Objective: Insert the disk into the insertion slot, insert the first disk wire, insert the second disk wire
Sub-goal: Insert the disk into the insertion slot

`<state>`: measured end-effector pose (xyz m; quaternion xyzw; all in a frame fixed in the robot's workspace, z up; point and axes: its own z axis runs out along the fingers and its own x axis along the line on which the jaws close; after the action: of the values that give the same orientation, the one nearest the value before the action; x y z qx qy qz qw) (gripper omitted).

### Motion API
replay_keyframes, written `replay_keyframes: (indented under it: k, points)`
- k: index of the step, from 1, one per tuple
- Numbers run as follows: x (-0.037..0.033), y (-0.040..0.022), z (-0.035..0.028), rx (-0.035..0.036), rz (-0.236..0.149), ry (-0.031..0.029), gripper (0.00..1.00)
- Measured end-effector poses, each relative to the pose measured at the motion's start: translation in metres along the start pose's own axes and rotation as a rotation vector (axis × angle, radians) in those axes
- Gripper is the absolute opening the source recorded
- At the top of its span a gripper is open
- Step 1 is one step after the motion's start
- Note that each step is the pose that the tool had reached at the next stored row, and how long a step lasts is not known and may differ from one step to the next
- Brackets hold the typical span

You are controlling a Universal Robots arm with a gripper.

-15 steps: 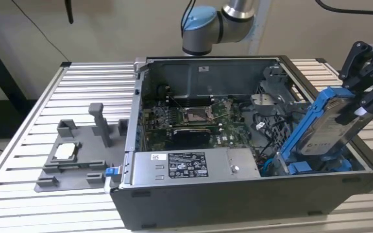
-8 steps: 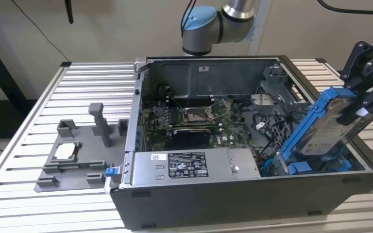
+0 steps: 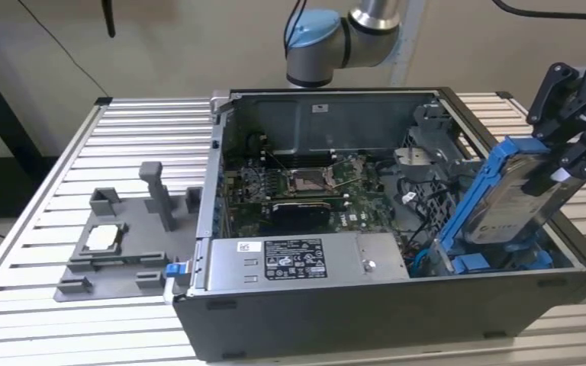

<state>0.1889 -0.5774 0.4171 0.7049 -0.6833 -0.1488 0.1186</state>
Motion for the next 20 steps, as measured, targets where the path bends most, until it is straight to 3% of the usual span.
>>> replay_keyframes:
  k: [3, 10, 13, 20]
  points:
    - [0.0002, 0.0015, 0.0008, 0.0156, -0.001, 0.0002, 0.31]
    - [0.0, 0.0058, -0.0064, 0.0328, -0.001, 0.0003, 0.31]
    - [0.0001, 0.0062, -0.0041, 0.0531, -0.002, 0.0022, 0.31]
    - [0.0003, 0.0077, 0.0058, 0.0568, 0.001, 0.0082, 0.31]
